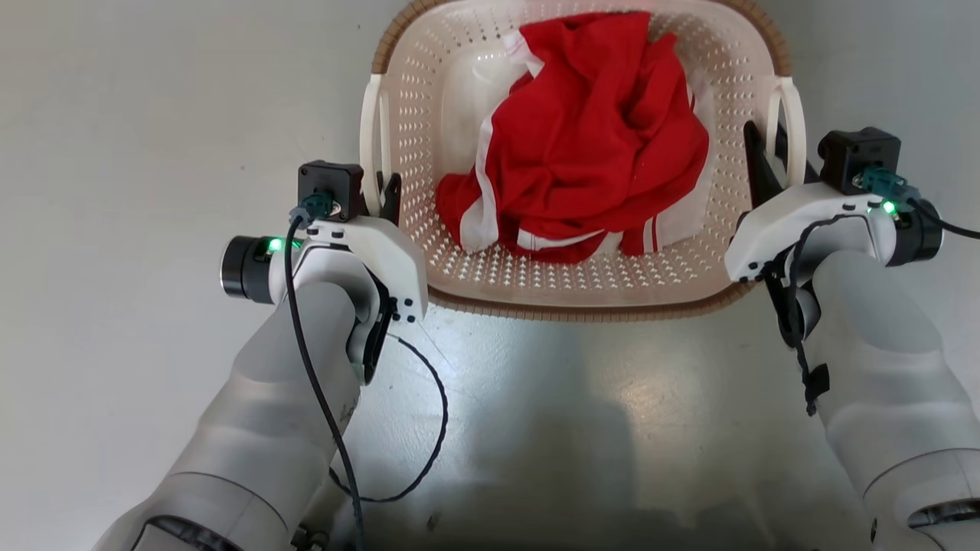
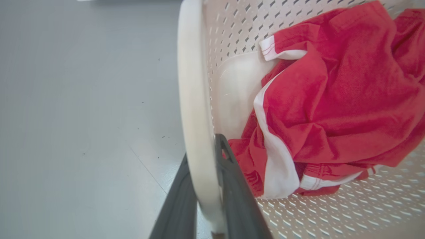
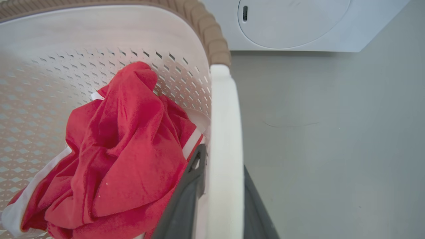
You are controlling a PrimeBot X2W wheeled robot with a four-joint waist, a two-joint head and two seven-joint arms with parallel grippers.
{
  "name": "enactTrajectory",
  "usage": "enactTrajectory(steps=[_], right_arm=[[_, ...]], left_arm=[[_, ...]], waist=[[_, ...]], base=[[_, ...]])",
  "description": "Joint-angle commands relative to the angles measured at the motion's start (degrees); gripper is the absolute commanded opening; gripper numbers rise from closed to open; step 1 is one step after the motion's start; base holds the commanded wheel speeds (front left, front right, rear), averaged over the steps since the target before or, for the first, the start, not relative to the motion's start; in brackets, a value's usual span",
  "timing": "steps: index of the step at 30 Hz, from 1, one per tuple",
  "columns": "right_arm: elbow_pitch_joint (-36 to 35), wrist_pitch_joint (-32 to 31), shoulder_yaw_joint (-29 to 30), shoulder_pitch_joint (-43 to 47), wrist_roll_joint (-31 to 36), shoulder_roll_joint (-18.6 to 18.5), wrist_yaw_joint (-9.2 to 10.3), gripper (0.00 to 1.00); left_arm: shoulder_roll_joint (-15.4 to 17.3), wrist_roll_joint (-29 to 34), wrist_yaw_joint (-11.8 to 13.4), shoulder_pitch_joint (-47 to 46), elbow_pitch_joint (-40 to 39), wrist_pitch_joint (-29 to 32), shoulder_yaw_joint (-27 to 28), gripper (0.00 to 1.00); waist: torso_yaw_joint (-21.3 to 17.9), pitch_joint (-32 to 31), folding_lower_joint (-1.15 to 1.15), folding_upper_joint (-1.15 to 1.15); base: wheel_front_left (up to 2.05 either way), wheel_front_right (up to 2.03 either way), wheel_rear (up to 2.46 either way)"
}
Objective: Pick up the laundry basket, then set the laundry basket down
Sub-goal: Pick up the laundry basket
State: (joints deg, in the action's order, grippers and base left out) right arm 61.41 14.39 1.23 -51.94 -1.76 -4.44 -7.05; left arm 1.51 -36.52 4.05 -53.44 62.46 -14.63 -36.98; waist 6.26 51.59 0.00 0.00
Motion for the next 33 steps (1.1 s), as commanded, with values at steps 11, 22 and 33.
enactTrajectory(steps=[11, 22, 33], right_arm=[[6.4, 0.6, -4.6, 2.9, -3.0, 1.6, -0.44, 0.0], [11.5, -2.1, -11.9, 9.4, -10.4, 1.6, -0.44, 0.0], [10.5, -7.3, -23.1, 20.4, -21.8, 1.6, -0.44, 0.0]], left_arm=[[1.4, -3.9, 1.1, 4.4, 0.8, -0.4, -2.7, 0.0], [1.4, -9.1, 1.0, 11.5, 4.1, 0.0, -8.1, 0.0], [1.4, -13.5, 0.9, 20.6, 6.8, 2.8, -13.1, 0.0]], waist=[[-0.6, -7.6, 0.0, 0.0], [-1.1, -19.1, 0.0, 0.0], [-1.6, -33.4, 0.0, 0.0]], base=[[0.0, 0.0, 0.0], [0.0, 0.0, 0.0], [0.0, 0.0, 0.0]])
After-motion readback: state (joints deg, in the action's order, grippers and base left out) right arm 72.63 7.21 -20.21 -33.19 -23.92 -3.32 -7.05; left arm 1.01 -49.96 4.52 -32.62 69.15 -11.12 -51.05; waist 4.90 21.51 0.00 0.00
